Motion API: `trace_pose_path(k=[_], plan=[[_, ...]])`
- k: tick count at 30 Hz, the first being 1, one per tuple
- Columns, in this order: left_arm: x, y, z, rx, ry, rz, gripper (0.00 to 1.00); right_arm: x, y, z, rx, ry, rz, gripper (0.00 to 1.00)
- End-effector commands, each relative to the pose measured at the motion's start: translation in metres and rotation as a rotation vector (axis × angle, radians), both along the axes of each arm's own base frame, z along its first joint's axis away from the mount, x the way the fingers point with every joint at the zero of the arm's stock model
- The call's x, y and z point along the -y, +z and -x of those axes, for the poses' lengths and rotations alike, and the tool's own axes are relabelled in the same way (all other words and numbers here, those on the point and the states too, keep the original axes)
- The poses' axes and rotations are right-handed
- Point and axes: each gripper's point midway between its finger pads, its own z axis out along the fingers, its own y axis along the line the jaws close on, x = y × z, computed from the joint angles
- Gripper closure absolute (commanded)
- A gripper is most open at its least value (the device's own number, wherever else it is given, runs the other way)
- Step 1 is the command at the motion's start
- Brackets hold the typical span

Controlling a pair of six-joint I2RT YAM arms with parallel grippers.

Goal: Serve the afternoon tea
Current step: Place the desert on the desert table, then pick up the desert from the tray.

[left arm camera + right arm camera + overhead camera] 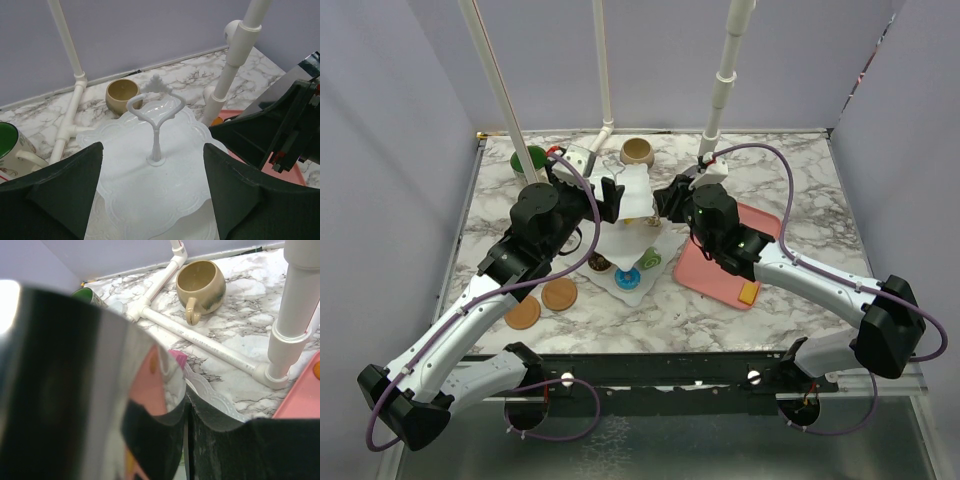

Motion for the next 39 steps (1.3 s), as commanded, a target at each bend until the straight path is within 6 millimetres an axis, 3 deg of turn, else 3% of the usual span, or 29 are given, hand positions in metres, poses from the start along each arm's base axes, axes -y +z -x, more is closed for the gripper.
trace_pose_path(k=[1,6,9,23,28,34,39], plan=[[0.004,0.007,0.007,0.019,-0.044,-0.016,0.17,0.001,0.02,-0.004,0.042,-0.032,-0.044,0.56],[0.004,0.011,0.007,0.029,-0.044,-0.024,0.12,0.002,0.028,-0.003,0.064,-0.025,-0.047,0.46],[0.003,0.011,0.008,0.026,-0.044,-0.027,0.05,0.001,0.032,-0.003,0.071,-0.019,-0.049,0.42],[-0.003,0.02,0.007,0.045,-0.021,-0.046,0.01,0.021,0.065,0.008,0.144,-0.04,-0.066,0.39],[-0.008,0.024,0.006,0.044,0.004,-0.048,0.01,0.031,0.065,0.013,0.142,-0.058,-0.063,0.39],[-0.021,0.034,-0.001,0.032,0.089,-0.057,0.01,0.072,0.054,0.028,0.124,-0.16,-0.03,0.39],[-0.014,0.037,-0.002,0.0,0.055,-0.085,0.01,0.116,0.019,0.042,0.076,-0.286,0.034,0.39]])
